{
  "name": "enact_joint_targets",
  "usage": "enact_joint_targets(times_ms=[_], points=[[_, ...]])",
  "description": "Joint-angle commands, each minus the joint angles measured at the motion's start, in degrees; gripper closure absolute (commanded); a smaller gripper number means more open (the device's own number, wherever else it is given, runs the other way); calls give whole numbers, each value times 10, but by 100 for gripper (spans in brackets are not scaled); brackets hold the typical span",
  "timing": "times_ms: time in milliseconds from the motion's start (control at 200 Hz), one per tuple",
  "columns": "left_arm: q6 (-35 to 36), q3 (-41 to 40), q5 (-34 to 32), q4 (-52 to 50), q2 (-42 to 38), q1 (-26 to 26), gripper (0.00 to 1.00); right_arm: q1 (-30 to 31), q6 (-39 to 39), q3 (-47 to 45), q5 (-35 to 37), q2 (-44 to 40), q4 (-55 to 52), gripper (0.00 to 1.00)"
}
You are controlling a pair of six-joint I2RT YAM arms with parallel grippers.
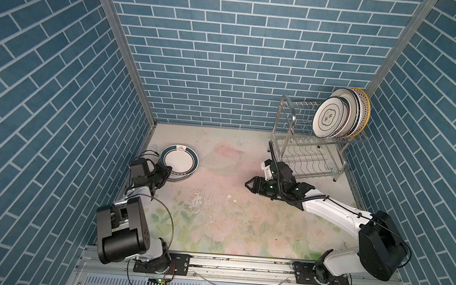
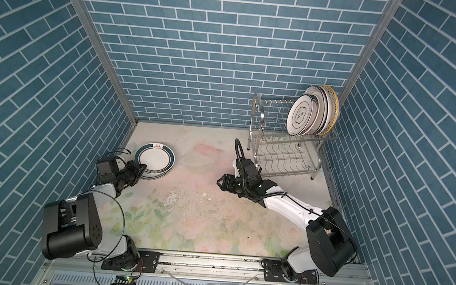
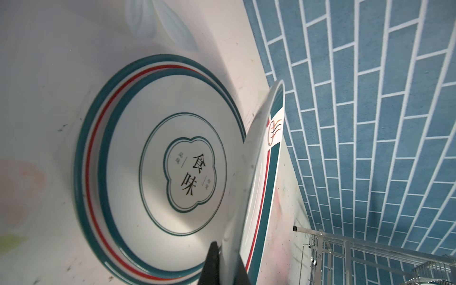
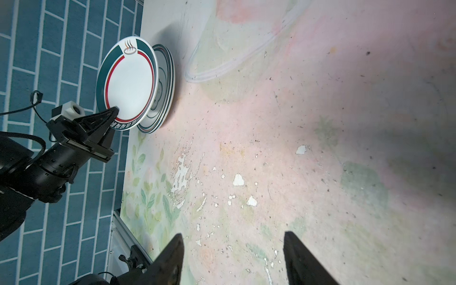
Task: Unload the plates from the dish rack
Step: Place the plate among the plates.
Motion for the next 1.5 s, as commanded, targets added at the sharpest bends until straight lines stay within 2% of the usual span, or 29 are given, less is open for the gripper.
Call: enact_joint_targets(times_ms=[0,385,665,875,1005,1105,1495], points=[[2,29,-4,30,15,5,100,2,-21,0,15,-21,-13,35],[3,47,17,45,85,15,100,2,-21,5,14,-17,-19,35],[7,53,23,36,92,16,91,2,-23,3,14,-28,-31,35],[3,46,26,39,95,19,88,2,-26,-1,18,-39,-39,36],[4,49,32,34,101,19,82,1,-27,-1,14,-39,-39,35],[6,52,29,23,105,19,72,2,-30,0,14,-41,-45,35],[16,64,28,-17,127,23,58,2,-31,-8,9,-50,-43,35]])
